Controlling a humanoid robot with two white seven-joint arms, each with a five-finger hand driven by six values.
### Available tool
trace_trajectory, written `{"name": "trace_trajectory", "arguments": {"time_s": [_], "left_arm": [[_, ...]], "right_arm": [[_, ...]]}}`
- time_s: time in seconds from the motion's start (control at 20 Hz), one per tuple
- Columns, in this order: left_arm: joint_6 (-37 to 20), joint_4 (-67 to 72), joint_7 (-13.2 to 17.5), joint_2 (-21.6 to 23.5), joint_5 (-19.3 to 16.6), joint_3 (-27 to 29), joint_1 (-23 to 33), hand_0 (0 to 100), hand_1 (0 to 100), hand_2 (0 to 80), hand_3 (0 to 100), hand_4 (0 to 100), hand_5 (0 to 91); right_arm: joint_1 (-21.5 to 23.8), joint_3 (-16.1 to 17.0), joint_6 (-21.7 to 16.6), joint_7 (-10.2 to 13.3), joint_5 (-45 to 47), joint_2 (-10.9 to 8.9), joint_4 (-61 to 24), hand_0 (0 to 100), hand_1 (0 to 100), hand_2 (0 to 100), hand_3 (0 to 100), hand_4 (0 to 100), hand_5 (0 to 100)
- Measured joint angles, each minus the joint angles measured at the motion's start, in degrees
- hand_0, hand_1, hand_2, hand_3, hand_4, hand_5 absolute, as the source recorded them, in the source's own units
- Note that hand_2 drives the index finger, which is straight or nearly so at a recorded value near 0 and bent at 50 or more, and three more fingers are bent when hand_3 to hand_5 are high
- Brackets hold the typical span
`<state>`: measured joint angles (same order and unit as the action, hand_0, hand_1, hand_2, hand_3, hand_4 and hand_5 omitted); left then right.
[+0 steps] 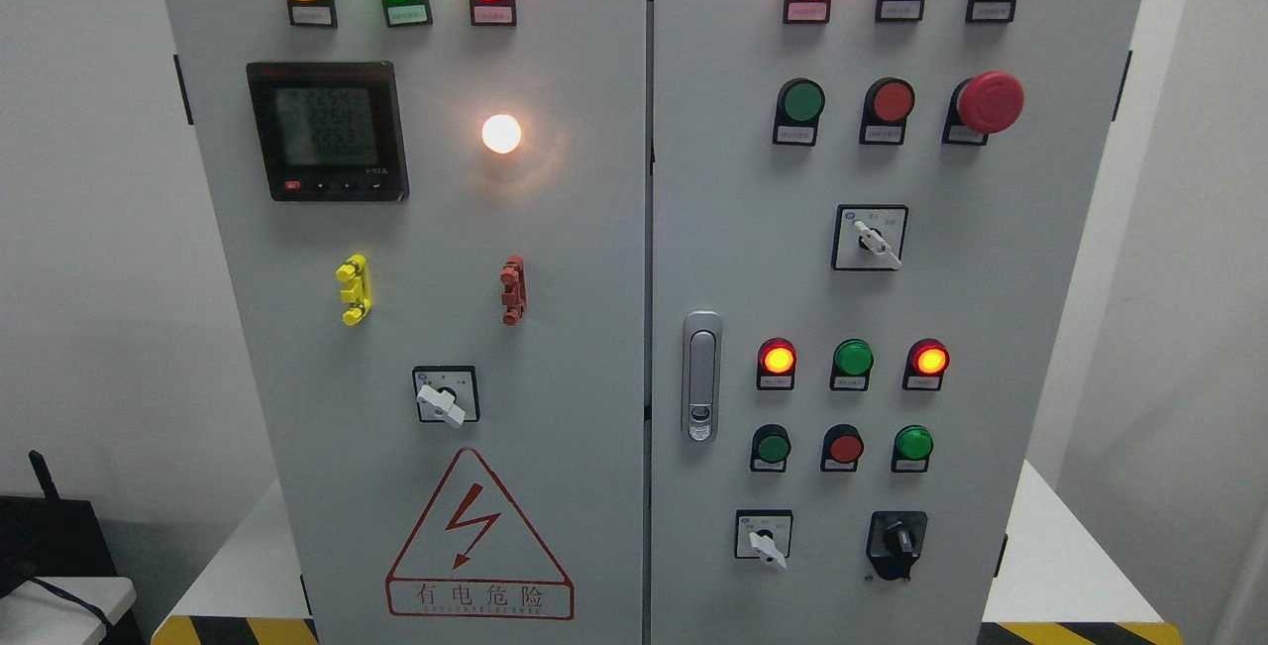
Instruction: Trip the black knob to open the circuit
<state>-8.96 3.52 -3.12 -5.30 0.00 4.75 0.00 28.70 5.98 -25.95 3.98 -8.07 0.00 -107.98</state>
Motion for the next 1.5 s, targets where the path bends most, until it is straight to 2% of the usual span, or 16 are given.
{"name": "trace_trajectory", "arguments": {"time_s": [0.25, 0.5, 0.7, 0.95, 1.35, 1.5], "left_arm": [[0.0, 0.0, 0.0, 0.0, 0.0, 0.0, 0.0, 12, 39, 0.0, 0, 0, 0.0], [0.0, 0.0, 0.0, 0.0, 0.0, 0.0, 0.0, 12, 39, 0.0, 0, 0, 0.0], [0.0, 0.0, 0.0, 0.0, 0.0, 0.0, 0.0, 12, 39, 0.0, 0, 0, 0.0], [0.0, 0.0, 0.0, 0.0, 0.0, 0.0, 0.0, 12, 39, 0.0, 0, 0, 0.0], [0.0, 0.0, 0.0, 0.0, 0.0, 0.0, 0.0, 12, 39, 0.0, 0, 0, 0.0], [0.0, 0.0, 0.0, 0.0, 0.0, 0.0, 0.0, 12, 39, 0.0, 0, 0, 0.0]], "right_arm": [[-4.6, -0.6, 7.7, 3.5, -1.1, 0.00, -2.5, 19, 73, 34, 71, 82, 93], [-9.7, -1.9, 16.4, 8.3, -3.5, 0.00, -3.4, 18, 76, 38, 73, 83, 94], [-13.4, -3.2, 21.5, 11.1, -4.7, 0.00, -3.5, 18, 78, 39, 73, 83, 94], [-18.0, -5.0, 25.8, 15.3, -6.4, 0.61, -2.2, 17, 78, 40, 75, 83, 94], [-24.5, -7.3, 28.3, 17.0, -8.5, 2.98, 1.5, 23, 77, 43, 77, 84, 94], [-26.2, -8.0, 28.7, 18.5, -9.2, 3.88, 3.1, 25, 77, 43, 78, 84, 94]]}}
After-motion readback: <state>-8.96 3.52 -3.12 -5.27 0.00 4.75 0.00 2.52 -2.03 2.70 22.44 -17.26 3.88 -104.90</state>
